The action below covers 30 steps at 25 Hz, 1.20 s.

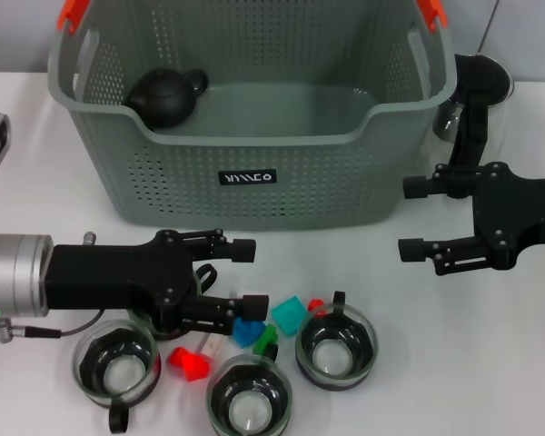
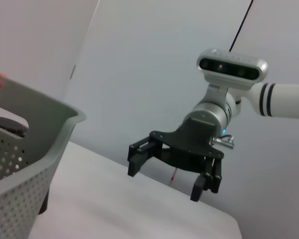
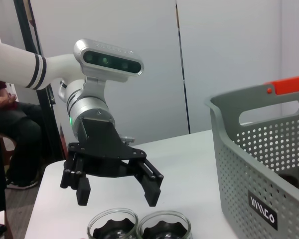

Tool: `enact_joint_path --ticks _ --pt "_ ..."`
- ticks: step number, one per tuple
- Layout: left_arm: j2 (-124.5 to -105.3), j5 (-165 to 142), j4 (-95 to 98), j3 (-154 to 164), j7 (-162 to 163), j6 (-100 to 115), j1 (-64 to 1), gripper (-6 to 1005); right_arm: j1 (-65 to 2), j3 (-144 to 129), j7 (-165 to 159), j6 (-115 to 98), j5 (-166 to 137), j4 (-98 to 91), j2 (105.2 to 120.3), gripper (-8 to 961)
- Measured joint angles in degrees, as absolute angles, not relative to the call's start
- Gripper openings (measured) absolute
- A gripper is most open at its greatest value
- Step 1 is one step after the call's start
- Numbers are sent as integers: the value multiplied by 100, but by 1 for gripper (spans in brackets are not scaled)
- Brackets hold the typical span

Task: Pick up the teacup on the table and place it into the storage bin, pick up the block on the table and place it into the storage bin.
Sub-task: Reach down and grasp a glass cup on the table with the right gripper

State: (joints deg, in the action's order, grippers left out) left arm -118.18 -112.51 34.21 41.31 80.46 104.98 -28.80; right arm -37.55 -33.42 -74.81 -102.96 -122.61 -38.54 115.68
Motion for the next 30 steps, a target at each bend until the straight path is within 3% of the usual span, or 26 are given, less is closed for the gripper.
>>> enact_joint_path --ticks 14,23,30 --pt "-11781 -11703 3469 4125 8063 10750 -2952 874 -4258 -4565 -8713 -10496 -12276 -4114 11344 891" --pt "-11768 -11715 3490 4087 8068 10768 -2919 874 -4650 -5663 -9639 -10833 -12435 -4780 11466 890" --pt "-11760 -11779 3502 4090 8068 10736 -2903 874 -5124 -6097 -10069 -10844 -13221 -4961 11706 888"
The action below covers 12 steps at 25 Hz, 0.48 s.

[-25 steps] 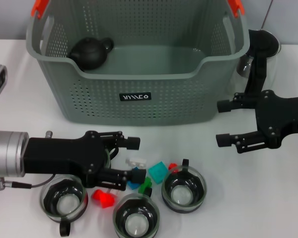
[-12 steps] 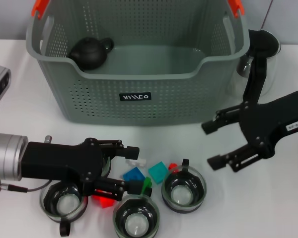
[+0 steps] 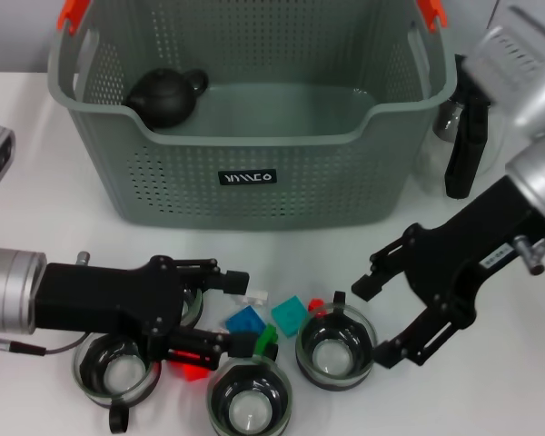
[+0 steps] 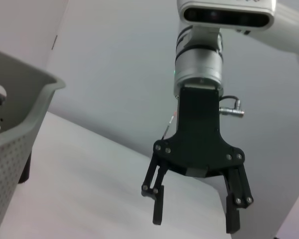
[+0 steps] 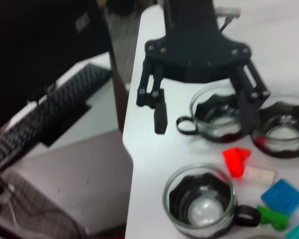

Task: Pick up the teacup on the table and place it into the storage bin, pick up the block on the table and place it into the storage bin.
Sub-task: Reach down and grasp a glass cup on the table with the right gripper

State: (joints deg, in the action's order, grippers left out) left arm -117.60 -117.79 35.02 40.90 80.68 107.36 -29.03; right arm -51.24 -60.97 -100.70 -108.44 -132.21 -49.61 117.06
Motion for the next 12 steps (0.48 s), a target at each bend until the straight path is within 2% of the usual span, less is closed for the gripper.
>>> enact_joint_path --ticks 7,12 --pt "-11749 -11960 3515 4062 8068 10704 -2888 874 -5449 -6592 -10091 -10725 -13716 -4966 11985 887" --pt "-11766 -11962 3516 4060 8068 10697 -2857 874 -5494 -6947 -10141 -10540 -13744 -4962 12026 886"
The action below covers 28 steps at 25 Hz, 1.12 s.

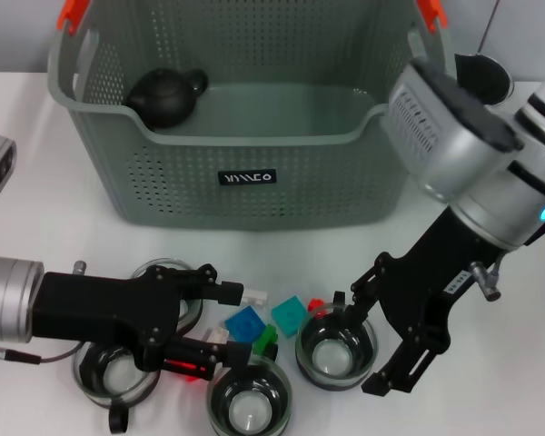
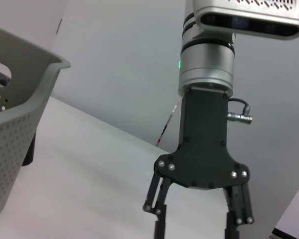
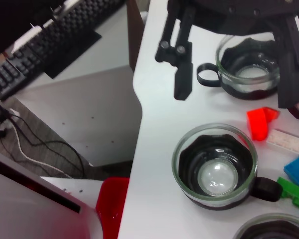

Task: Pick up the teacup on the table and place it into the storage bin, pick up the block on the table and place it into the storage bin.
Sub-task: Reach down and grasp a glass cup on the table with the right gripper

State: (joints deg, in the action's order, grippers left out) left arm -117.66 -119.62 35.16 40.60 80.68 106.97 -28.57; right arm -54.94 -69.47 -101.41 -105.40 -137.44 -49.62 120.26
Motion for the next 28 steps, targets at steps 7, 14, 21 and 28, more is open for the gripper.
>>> enact_joint_path --ticks 7,14,21,28 --pt "-11774 -11960 3516 4060 8064 10687 -2855 874 -5464 -7506 -10238 -10110 -13674 -4916 12072 887" --pt "-11780 -11955 3488 4060 8053 10628 -2854 874 -5432 -8113 -10240 -9600 -13336 -4681 12084 886" --pt "-11786 -11953 3477 4061 8033 10617 -2848 874 -5431 -8664 -10240 -9108 -13110 -4495 12094 887" --pt "-11786 -11956 3471 3996 8029 10616 -2848 874 -5424 -8991 -10275 -8786 -13094 -4474 12099 886"
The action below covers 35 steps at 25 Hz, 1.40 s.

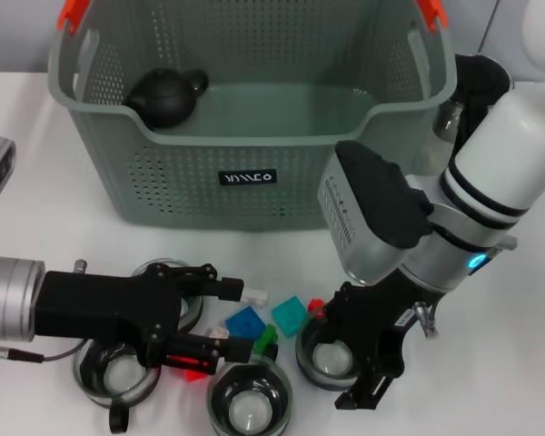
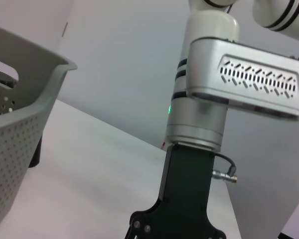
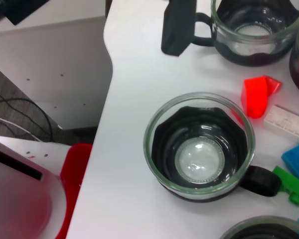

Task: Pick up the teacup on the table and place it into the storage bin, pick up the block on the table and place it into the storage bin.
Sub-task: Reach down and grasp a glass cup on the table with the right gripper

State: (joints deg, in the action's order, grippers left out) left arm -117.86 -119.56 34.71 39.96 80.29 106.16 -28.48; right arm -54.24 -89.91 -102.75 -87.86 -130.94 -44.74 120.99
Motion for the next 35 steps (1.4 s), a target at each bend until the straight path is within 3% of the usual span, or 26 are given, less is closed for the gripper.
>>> enact_joint_path --ticks 15,31,35 --pt "-11786 -11962 3472 3978 8024 10581 -2847 874 -5405 -9433 -10352 -8571 -12919 -4403 12103 882" --pt "-11795 -11962 3463 3982 8024 10535 -2830 874 -5437 -9510 -10582 -8546 -12955 -4451 12075 567" --pt "-11795 -11962 3463 3981 8024 10535 -2822 875 -5438 -9510 -10582 -8561 -12961 -4455 12075 368"
